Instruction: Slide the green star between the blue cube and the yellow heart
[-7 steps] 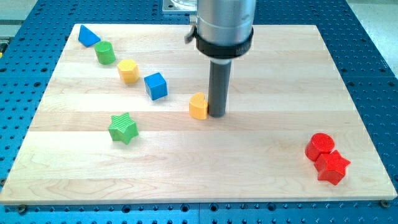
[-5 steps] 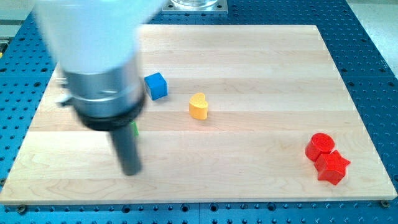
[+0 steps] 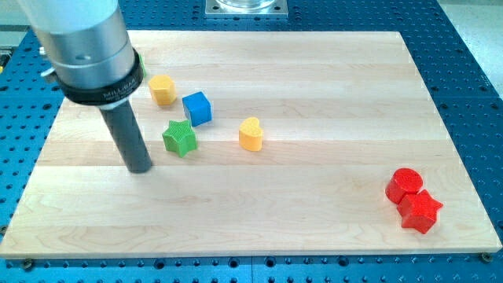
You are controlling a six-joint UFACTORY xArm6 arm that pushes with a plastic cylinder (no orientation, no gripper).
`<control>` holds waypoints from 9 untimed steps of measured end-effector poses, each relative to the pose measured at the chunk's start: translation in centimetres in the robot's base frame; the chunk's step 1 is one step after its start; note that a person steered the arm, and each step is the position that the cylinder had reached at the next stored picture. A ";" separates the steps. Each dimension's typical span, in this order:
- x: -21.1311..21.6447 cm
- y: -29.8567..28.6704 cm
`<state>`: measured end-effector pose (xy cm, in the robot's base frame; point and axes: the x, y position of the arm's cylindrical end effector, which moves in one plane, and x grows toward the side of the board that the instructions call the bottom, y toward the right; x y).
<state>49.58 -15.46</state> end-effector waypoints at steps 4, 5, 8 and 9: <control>-1.9 9.7; -3.1 10.2; 2.7 27.9; -0.5 38.6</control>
